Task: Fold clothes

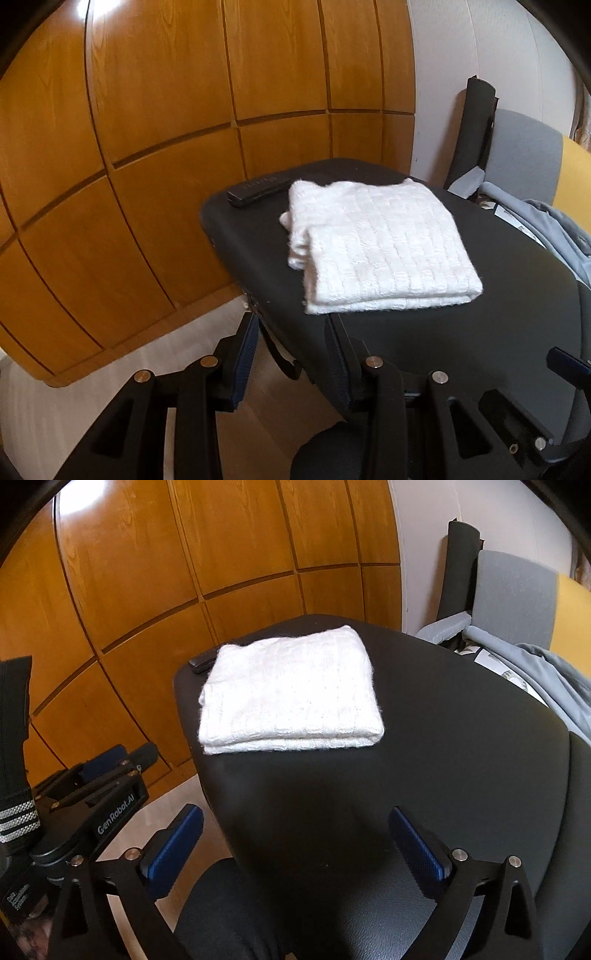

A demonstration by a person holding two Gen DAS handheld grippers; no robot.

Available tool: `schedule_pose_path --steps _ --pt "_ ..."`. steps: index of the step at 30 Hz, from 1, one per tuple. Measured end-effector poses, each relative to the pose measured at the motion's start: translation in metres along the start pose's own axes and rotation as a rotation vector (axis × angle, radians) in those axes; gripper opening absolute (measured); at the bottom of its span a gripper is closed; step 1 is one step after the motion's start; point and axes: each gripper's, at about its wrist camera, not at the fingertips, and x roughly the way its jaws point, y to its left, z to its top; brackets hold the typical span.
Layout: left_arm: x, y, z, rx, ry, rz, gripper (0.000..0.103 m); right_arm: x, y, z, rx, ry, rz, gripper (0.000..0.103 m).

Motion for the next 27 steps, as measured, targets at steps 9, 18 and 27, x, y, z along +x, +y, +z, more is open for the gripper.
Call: schedule_pose_path --steps 9,18,27 --pt "-0.003 0.001 0.000 -0.042 0.007 -0.031 0.038 -0.005 -0.003 -0.001 0.008 -0.016 -0.012 0.101" --pt "-0.006 0.003 -0.002 -0.101 0.020 -0.104 0.038 -0.009 -0.010 0.001 0.031 -0.029 -0.017 0.101" --pt "-0.006 0.002 0.000 -0.072 0.023 -0.009 0.038 -0.008 -0.005 0.000 0.016 -0.025 -0.009 0.101"
